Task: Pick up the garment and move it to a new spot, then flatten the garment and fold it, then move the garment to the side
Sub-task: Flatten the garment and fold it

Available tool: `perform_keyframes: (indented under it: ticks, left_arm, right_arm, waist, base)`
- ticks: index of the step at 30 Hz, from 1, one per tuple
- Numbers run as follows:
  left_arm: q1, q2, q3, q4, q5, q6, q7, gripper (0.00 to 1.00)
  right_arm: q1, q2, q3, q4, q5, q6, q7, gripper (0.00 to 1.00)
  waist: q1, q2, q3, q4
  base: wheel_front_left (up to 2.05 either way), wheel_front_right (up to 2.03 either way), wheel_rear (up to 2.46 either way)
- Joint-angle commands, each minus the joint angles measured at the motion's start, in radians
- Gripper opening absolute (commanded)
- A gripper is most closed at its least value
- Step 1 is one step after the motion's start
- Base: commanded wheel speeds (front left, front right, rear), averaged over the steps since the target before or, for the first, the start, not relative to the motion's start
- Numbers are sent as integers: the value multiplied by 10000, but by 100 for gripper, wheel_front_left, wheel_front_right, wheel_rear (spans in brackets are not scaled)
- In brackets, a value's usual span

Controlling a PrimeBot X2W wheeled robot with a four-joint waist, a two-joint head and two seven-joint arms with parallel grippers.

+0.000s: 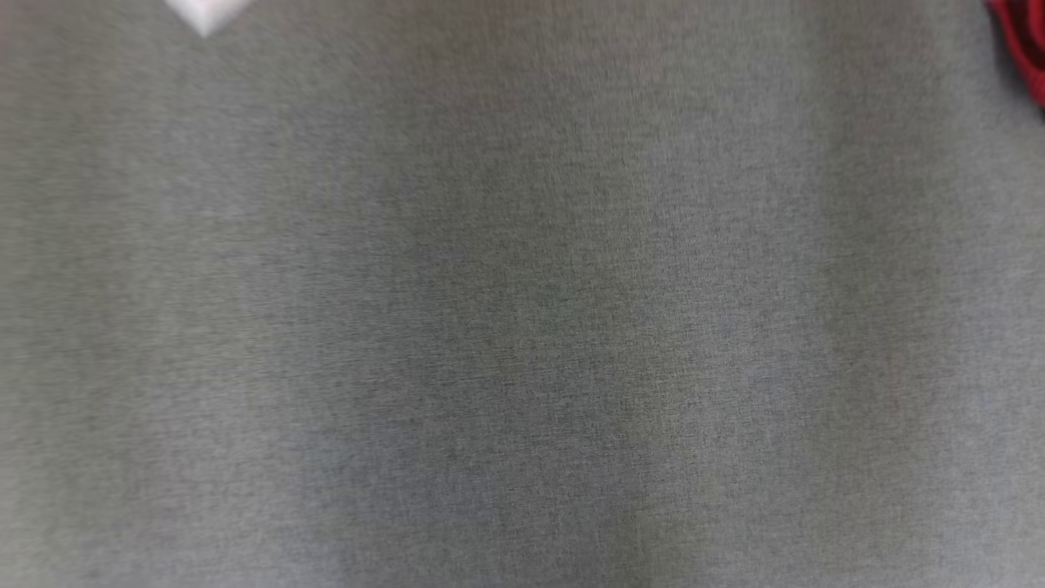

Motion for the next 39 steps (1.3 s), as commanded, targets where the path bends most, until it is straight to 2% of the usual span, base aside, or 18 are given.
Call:
perform_keyframes:
  ticks: [1, 9, 17, 21, 23, 28, 32, 39]
  left_arm:
    - [-527, -71, -145, 263, -37, 23, -118, 0]
    - [-1828, -287, -679, 1330, -355, 24, -695, 0]
    - [-1661, -290, -1321, 1903, -945, 23, -1288, 0]
    - [-968, -242, -1774, 1519, -1445, 22, -1855, 0]
    - [-382, -11, -2115, 1202, -1560, 23, -2150, 0]
    - [1748, 239, -1724, 224, -2309, 116, -2689, 0]
    - [4127, 505, -1230, -1332, -2802, 718, -2809, 0]
    - [9342, 897, 117, -5358, -3331, 2541, -2825, 0]
  right_arm:
    - [-443, 105, 190, 188, -186, -26, -157, 0]
    - [-1691, 150, 760, 1269, -160, -26, -619, 0]
    - [-1435, -222, 1571, 1652, 375, -26, -976, 0]
    - [-817, -582, 2034, 1429, 875, -26, -1182, 0]
    - [-233, -751, 2293, 1160, 1241, -26, -1317, 0]
    - [1850, -1442, 2816, 112, 2363, -26, -1697, 0]
    - [3923, -2056, 3122, -927, 3026, -26, -2039, 0]
    - [7661, -2886, 2720, -2554, 3869, -26, -2478, 0]
  waist:
    - [-3, -3, 591, -254]
    - [-3, -3, 748, -207]
    - [-3, -3, 841, -113]
    - [-3, -3, 538, 10]
    - [-3, -3, 280, 69]
    - [-3, -3, -556, 141]
    - [-3, -3, -1269, 193]
    - [-3, -3, -2136, 225]
  base:
    - [0, 0, 0]
    - [0, 0, 0]
    - [0, 0, 0]
    - [0, 0, 0]
    - [0, 0, 0]
    - [0, 0, 0]
    - [0, 0, 0]
    - [0, 0, 0]
